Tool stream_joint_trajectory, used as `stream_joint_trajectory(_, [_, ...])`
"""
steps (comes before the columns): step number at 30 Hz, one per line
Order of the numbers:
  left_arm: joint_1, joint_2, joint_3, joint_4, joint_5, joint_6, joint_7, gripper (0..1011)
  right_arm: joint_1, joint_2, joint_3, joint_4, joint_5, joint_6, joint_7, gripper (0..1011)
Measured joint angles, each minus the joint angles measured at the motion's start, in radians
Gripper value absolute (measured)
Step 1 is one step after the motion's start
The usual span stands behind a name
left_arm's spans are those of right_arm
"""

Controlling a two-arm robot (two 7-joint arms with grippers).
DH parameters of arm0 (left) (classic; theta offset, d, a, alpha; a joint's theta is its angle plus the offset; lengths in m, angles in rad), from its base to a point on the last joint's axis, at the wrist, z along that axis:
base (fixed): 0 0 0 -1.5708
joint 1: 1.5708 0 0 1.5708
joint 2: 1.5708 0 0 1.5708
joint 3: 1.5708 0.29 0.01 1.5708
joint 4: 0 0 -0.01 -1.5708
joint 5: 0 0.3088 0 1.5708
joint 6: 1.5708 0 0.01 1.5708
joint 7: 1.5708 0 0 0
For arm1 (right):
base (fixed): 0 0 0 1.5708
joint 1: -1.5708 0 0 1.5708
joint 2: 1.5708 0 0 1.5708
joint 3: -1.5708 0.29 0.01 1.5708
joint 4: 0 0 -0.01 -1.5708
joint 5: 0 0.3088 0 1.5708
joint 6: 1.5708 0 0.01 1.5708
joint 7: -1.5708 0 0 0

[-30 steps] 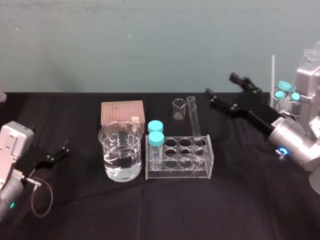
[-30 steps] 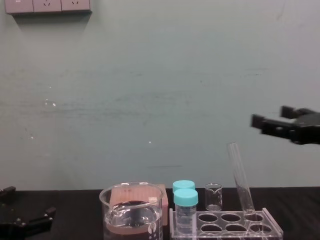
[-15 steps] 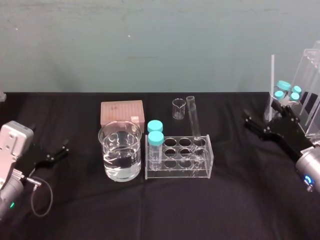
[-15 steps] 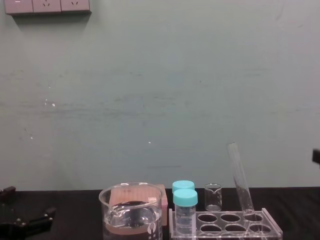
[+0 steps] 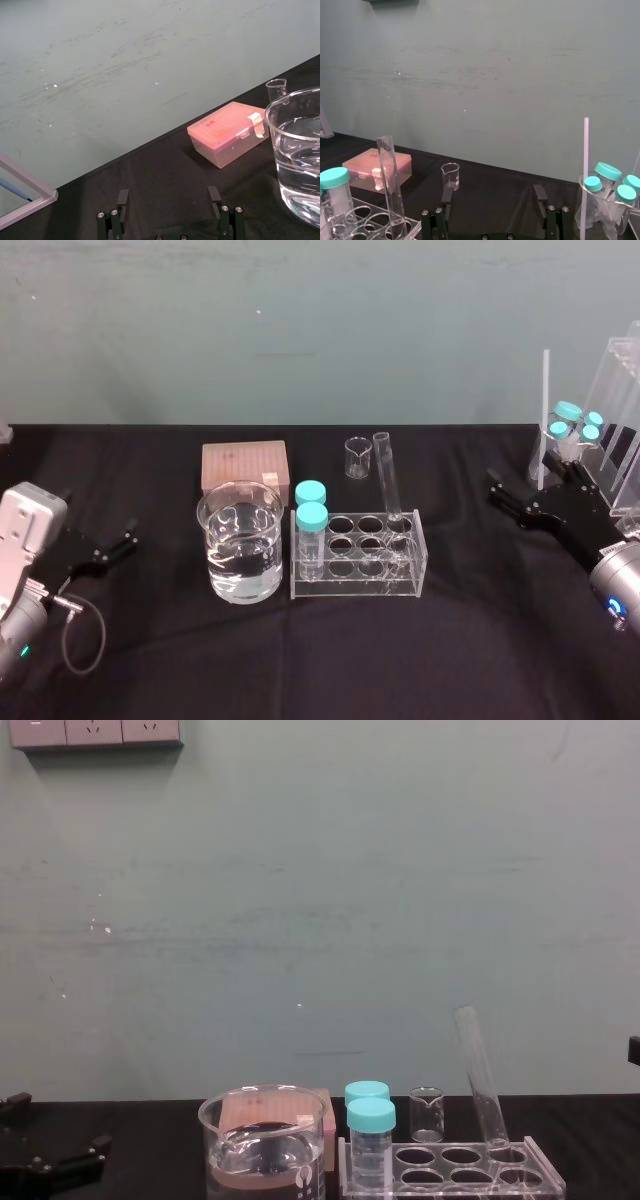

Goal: Hold the test tube with one hand and immerse one end into the beaker, then return it to the test tube rack.

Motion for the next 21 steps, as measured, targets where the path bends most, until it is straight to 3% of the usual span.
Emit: stream_joint_trajectory(21, [0.0,0.0,0.0,0.0,0.0,0.0,0.0,1000,0.003,0.002,-0.002,0.001,0.005,-0.005,0.004,1002])
